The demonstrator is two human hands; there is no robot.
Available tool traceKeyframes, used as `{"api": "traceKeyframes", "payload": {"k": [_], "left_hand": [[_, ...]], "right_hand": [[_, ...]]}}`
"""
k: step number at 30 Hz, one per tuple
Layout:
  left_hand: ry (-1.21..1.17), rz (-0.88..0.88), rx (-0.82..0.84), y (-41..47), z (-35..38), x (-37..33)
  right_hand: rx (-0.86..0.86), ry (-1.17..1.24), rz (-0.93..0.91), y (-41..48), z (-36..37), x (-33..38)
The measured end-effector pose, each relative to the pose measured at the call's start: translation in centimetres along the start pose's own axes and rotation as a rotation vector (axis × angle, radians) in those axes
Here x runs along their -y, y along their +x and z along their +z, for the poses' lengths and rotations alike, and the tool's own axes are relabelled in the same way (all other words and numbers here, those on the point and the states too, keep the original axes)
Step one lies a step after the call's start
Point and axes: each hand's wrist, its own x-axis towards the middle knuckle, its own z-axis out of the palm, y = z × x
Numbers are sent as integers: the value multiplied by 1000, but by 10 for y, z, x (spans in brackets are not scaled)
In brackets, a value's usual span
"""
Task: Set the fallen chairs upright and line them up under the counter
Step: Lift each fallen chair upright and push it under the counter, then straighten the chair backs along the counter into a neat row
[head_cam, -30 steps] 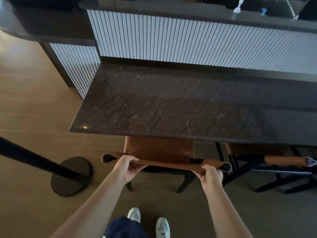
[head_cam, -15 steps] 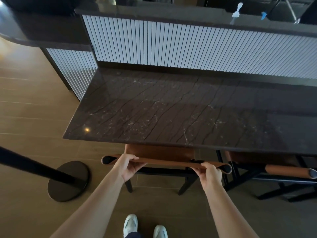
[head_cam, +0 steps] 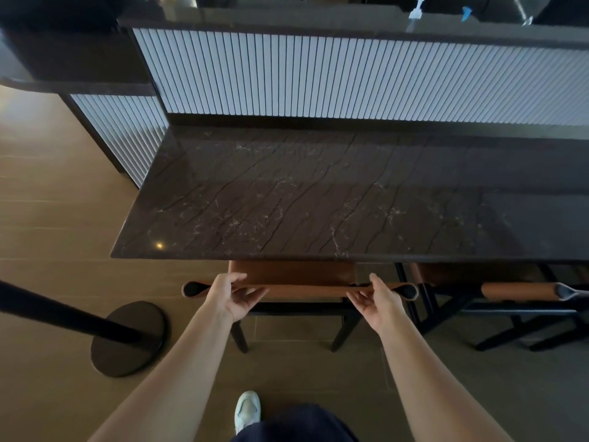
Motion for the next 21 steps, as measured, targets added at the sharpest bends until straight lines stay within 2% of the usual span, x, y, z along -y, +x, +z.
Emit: {"api": "traceKeyframes", "payload": {"k": [10,15,21], "left_hand": [[-70,167,62,-45,11,35],[56,204,172,-73,7,55],[275,316,372,-116,-1,68]], "right_hand": [[191,98,20,-45,-23,9],[289,57,-50,-79,-50,6],[384,38,-233,-128,-78,-14]]}}
